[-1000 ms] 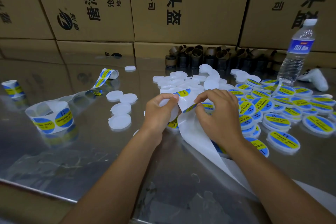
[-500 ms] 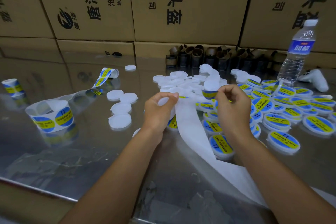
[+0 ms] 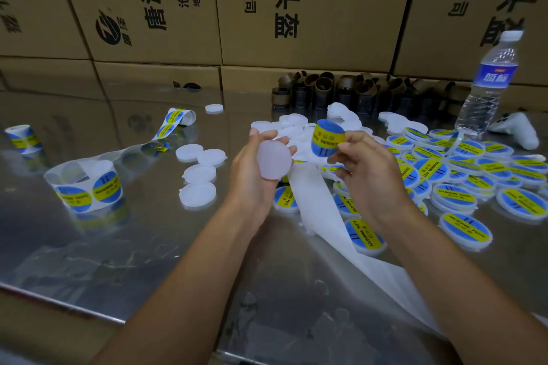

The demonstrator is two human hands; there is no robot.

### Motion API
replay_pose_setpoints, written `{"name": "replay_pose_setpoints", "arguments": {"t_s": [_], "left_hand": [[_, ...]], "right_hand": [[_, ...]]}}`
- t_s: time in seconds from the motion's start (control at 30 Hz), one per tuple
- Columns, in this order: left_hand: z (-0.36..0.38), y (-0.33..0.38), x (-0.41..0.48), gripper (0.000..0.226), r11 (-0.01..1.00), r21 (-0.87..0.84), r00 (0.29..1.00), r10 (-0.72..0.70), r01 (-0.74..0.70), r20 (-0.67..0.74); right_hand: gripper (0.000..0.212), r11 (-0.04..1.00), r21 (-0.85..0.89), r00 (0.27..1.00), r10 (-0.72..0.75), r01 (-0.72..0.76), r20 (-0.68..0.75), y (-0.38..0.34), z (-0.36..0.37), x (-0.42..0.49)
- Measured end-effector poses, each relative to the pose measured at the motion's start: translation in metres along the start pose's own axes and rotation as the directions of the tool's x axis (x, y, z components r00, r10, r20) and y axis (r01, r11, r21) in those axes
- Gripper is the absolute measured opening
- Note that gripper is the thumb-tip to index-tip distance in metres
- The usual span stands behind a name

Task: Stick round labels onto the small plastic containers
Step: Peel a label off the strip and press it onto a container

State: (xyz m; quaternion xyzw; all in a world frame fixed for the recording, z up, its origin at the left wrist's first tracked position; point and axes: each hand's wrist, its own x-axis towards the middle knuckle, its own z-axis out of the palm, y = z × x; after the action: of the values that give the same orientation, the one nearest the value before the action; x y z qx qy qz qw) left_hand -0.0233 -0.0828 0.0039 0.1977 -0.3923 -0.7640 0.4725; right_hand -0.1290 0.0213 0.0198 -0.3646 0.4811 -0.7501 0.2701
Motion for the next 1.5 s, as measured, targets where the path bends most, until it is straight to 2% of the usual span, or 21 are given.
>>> {"name": "replay_pose_setpoints", "arguments": {"t_s": [0.07, 0.17, 0.27, 0.43, 0.7, 1.07, 1.5], "left_hand": [[0.001, 0.001, -0.002, 0.042, 0.996, -0.063, 0.994, -0.063, 0.068, 0.086], [0.003, 0.001, -0.004, 0.05, 0.989, -0.088, 0.98, -0.106, 0.122, 0.166], [0.004, 0.002, -0.006, 0.057, 0.972, -0.145, 0.96, -0.149, 0.186, 0.237], [0.003, 0.0, -0.008, 0.062, 0.97, -0.109, 0.939, -0.176, 0.216, 0.294], [0.005, -0.004, -0.007, 0.059, 0.981, -0.033, 0.94, -0.172, 0.19, 0.295], [0.006, -0.005, -0.007, 0.058, 0.98, -0.073, 0.939, -0.154, 0.184, 0.307], [0.005, -0.006, -0.008, 0.056, 0.98, -0.009, 0.92, -0.184, 0.199, 0.345]], "right_hand": [[0.009, 0.999, 0.028, 0.992, 0.039, -0.043, 0.119, 0.0, 0.003, -0.002], [0.009, 0.997, -0.028, 0.968, 0.078, -0.074, 0.238, 0.002, 0.005, -0.005], [0.011, 0.991, -0.118, 0.959, 0.093, -0.063, 0.267, 0.003, 0.008, -0.008], [0.025, 0.981, -0.195, 0.969, 0.056, -0.009, 0.239, 0.005, 0.012, -0.012], [0.01, 0.962, -0.274, 0.982, 0.047, 0.005, 0.182, 0.005, 0.014, -0.014], [0.008, 0.962, -0.272, 1.0, 0.018, -0.012, 0.02, 0.005, 0.01, -0.012], [0.005, 0.935, -0.353, 0.998, -0.028, 0.005, -0.06, 0.008, 0.011, -0.012]]}}
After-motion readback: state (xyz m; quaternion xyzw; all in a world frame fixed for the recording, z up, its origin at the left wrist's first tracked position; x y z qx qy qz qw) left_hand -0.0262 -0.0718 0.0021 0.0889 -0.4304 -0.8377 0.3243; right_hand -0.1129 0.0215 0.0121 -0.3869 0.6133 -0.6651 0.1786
